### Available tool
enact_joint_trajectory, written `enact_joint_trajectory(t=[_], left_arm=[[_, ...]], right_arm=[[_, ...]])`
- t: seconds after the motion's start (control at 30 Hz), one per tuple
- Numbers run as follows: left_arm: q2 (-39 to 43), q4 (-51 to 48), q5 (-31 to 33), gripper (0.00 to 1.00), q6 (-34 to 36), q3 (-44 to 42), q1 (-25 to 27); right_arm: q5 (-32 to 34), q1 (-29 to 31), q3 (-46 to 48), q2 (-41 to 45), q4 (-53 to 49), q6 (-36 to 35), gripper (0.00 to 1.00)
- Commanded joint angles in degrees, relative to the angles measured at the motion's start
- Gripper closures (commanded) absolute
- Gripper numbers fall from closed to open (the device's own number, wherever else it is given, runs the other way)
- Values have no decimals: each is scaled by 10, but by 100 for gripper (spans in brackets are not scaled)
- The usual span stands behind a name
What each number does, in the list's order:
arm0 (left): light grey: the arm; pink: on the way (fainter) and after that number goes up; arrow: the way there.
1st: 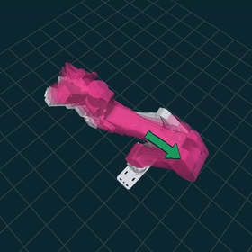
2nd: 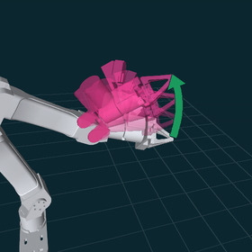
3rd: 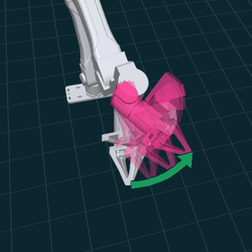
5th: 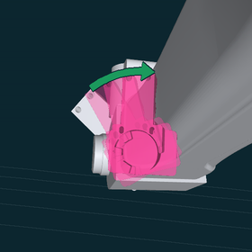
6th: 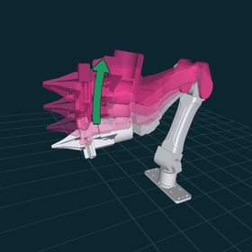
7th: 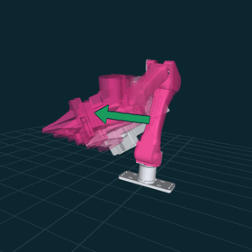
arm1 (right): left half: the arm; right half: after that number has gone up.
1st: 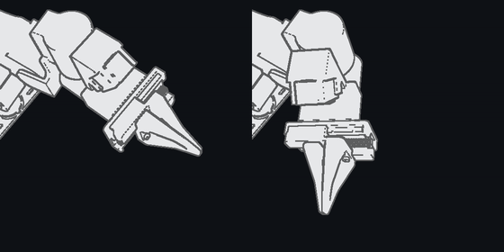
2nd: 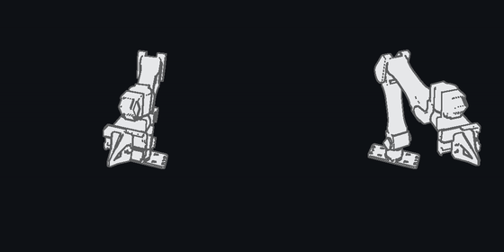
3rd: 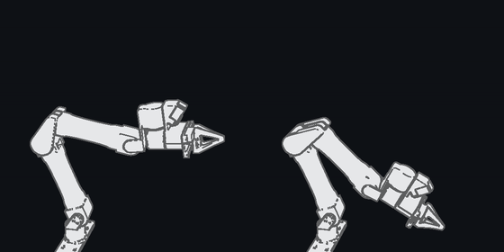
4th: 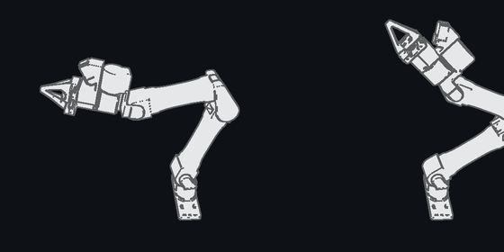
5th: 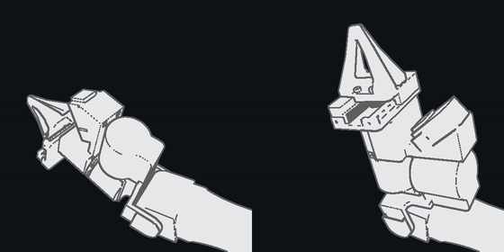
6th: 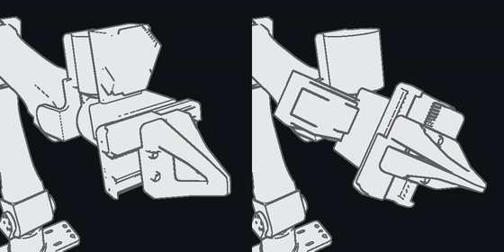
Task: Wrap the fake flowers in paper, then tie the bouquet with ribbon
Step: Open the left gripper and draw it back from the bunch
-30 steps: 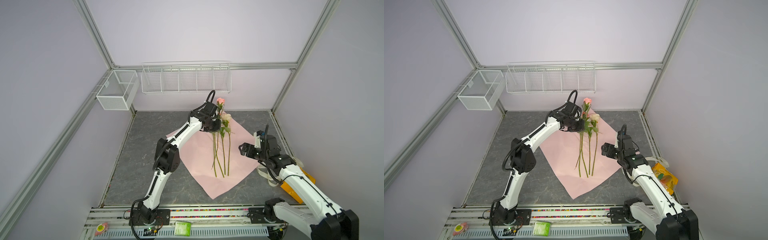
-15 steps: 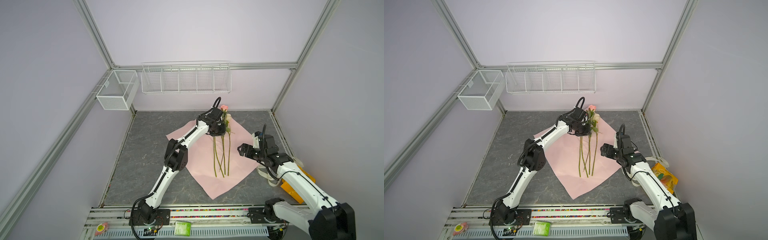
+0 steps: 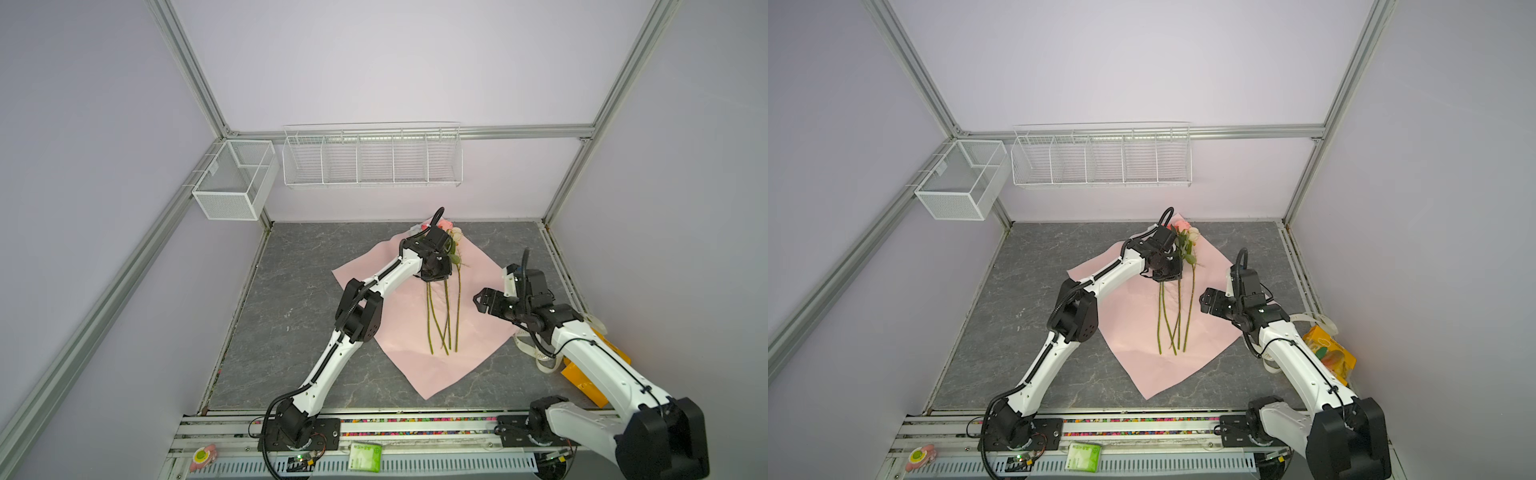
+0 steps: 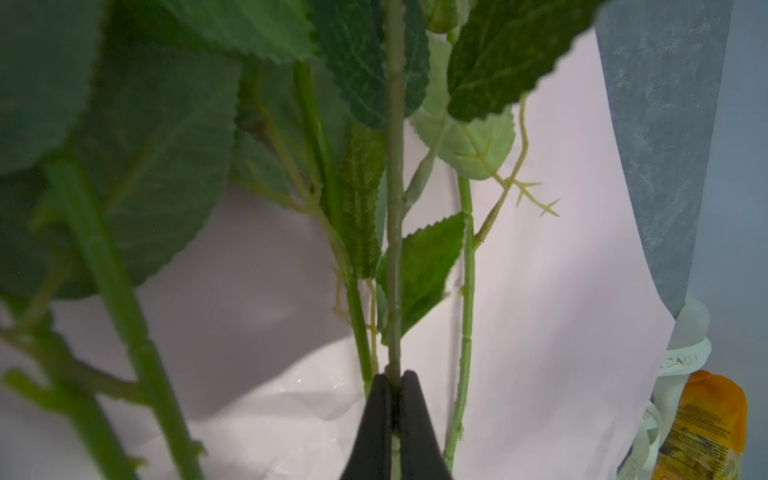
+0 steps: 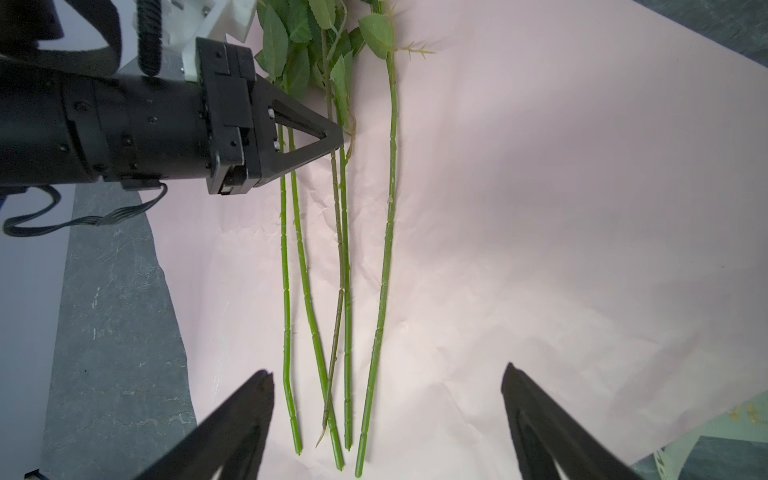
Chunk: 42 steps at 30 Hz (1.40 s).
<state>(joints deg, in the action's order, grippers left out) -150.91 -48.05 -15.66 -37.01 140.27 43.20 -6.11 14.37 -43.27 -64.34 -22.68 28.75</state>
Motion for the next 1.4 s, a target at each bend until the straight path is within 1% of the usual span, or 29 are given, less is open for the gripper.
enact_joint_trajectory(t=[0.0, 0.13, 0.27, 0.47, 0.6, 0.77, 0.83, 0.87, 0.97, 1.1, 1.23, 1.3, 1.37], left_arm=[[-16, 1, 12, 94, -10, -2, 3], [4, -9, 13, 87, -5, -6, 3], [40, 0, 11, 85, -4, -35, 3], [111, 37, 9, 79, -15, -118, 3], [150, 64, -6, 76, -20, -167, 3], [218, 106, -6, 72, -14, -244, 6], [262, 134, 6, 71, -8, -296, 7], [283, 149, 11, 70, -5, -324, 7], [366, 203, 33, 67, 6, -430, 6], [480, 278, 65, 66, 12, -591, 6], [583, 339, 88, 66, -3, -737, 3], [622, 359, 90, 66, -8, -796, 3], [656, 370, 88, 66, -13, -844, 3]], right_arm=[[-9, -1, -3, -1, 5, 2, 11], [-9, -2, -3, 1, 3, 2, 11], [-7, -2, -4, 3, 0, 2, 11], [11, -1, -5, 21, -8, 3, 11], [22, -3, -4, 39, -15, 5, 11], [28, -5, 3, 64, -21, 37, 11], [55, -7, -10, 66, -76, 75, 11], [52, -7, -13, 67, -91, 75, 11], [16, -7, -7, 85, -114, 61, 11], [-58, -5, 30, 132, -116, 53, 11], [-97, 16, 67, 161, -141, 74, 1], [-102, 49, 90, 176, -144, 90, 7], [-85, 105, 113, 192, -140, 115, 12]])
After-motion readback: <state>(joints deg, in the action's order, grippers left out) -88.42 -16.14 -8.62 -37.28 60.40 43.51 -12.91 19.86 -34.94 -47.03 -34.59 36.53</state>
